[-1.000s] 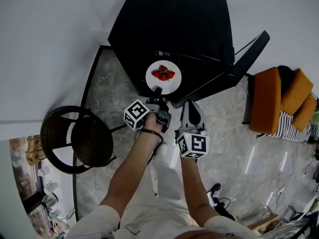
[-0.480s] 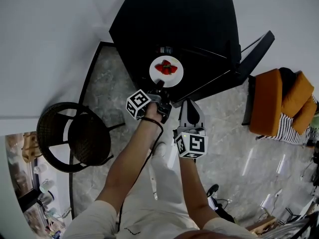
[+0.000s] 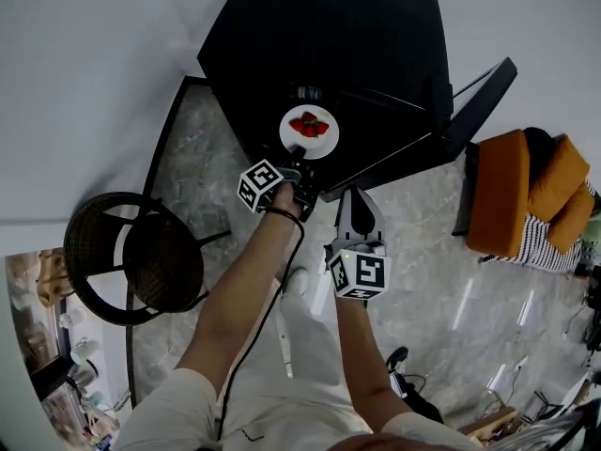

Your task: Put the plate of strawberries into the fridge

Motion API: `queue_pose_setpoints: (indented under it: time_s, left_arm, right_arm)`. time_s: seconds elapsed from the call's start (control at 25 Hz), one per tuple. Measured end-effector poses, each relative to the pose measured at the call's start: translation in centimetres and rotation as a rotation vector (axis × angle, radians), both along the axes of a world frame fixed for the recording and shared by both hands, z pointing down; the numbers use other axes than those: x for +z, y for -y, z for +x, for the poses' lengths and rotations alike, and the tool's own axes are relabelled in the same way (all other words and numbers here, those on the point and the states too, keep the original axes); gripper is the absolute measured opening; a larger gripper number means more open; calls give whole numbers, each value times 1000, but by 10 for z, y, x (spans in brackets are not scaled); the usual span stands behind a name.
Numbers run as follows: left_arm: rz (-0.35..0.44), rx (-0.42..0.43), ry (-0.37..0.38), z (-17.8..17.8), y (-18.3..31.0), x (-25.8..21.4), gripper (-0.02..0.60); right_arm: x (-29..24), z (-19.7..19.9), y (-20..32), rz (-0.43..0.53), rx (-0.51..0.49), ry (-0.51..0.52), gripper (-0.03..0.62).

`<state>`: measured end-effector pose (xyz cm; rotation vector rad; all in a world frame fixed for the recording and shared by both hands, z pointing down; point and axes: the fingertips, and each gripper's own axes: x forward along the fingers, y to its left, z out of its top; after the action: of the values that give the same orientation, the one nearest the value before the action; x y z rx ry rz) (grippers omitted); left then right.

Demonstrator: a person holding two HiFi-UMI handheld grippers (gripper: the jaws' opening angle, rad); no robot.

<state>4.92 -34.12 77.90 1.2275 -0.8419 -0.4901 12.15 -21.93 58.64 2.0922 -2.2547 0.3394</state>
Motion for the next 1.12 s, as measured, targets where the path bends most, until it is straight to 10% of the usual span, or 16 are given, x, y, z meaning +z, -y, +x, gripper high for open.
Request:
queue_pose_setpoints:
  time_s: [1.12]
  left_arm:
    - [-20, -31, 8, 3, 31, 32, 11]
  right_arm:
    - [9, -5, 3, -20, -20, -7, 12]
